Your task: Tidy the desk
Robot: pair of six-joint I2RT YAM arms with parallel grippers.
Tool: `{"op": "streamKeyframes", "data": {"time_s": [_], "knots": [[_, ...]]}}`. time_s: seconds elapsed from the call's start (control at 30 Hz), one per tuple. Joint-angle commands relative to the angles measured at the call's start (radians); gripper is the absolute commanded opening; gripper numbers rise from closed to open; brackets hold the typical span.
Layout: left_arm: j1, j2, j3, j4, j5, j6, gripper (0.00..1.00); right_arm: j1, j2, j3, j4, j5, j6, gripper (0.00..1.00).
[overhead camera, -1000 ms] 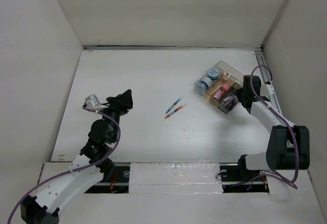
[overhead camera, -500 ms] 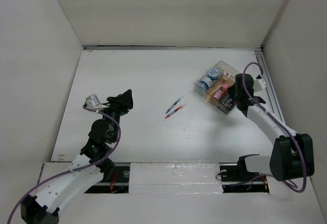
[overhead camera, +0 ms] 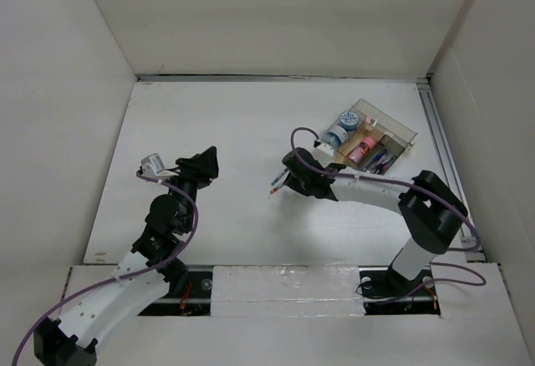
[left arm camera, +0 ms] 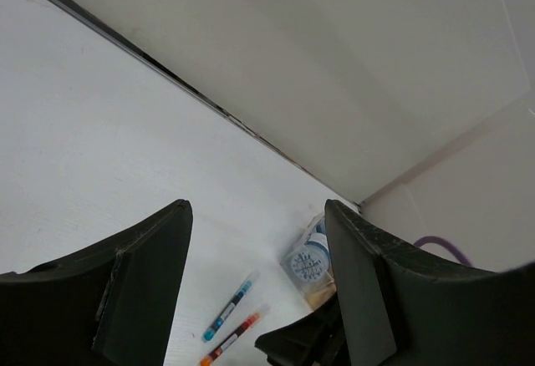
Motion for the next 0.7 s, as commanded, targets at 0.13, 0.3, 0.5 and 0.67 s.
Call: {"op": "streamKeyframes", "data": {"time_s": [0.13,0.3,0.5,0.67], "knots": [[-0.002,-0.002,0.026,0.039,0.016,0.004,0.61,0.015,0.077,0.085,-0.027,0.06,0.053,0.54],[-0.002,0.003,0.028,0.036,0.012,0.007,0.61,0.015,0.143,0.125,-0.022,0.088,0.065,0.56],[-0.002,-0.002,0.026,0.036,0.012,0.007,0.61,0.005,0.221,0.193,-0.053,0.107,0.073,0.48],[-0.002,-0.002,0.025,0.038,0.006,0.008,0.61,0.005,0.238,0.189,-0.091,0.138,0.085,0.35]]}}
